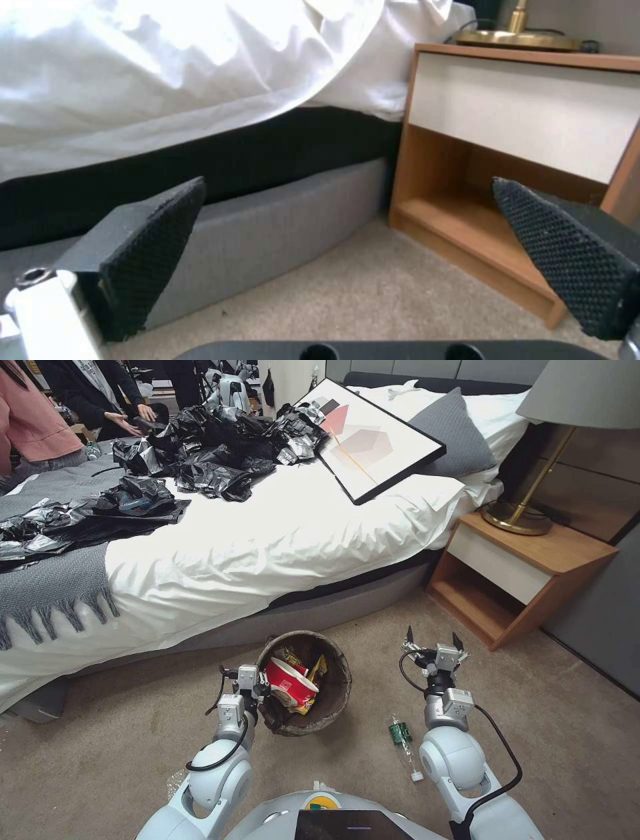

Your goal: Pick up the trash bin, then pick up the garbage from the floor and place it into the trash bin.

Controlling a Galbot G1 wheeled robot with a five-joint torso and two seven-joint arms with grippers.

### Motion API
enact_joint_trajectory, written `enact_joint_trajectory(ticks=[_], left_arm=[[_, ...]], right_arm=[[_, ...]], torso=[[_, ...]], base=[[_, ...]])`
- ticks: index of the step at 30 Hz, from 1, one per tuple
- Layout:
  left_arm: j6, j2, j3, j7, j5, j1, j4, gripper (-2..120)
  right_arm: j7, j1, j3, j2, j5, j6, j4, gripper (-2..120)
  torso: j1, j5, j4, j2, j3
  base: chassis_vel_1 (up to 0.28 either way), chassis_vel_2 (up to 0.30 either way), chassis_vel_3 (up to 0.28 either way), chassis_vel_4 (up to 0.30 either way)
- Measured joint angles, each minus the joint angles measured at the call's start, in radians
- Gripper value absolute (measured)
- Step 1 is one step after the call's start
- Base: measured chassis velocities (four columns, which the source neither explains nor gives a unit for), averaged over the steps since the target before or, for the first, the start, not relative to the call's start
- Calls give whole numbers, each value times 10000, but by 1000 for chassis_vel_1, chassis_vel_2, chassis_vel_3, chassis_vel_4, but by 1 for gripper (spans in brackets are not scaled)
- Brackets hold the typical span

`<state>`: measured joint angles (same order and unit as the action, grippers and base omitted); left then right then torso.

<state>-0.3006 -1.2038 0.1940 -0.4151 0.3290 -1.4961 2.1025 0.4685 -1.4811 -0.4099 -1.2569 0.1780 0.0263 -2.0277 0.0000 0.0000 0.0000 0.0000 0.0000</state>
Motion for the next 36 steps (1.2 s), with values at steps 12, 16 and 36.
enact_joint_trajectory(ticks=[12,16,36], left_arm=[[-4,-24,8,-1,-6,-2,8,0],[-4,-28,10,-2,-5,5,8,0],[-9,41,36,-15,24,17,-6,0]], right_arm=[[8,18,42,-53,-34,6,47,100],[27,43,47,-55,-39,27,77,100],[255,105,90,495,246,-510,205,100]], torso=[[0,-1,0,0,0],[-1,0,0,0,-1],[-1,0,0,0,0]], base=[[64,-61,-66,70],[46,-55,-41,62],[10,-6,-4,3]])
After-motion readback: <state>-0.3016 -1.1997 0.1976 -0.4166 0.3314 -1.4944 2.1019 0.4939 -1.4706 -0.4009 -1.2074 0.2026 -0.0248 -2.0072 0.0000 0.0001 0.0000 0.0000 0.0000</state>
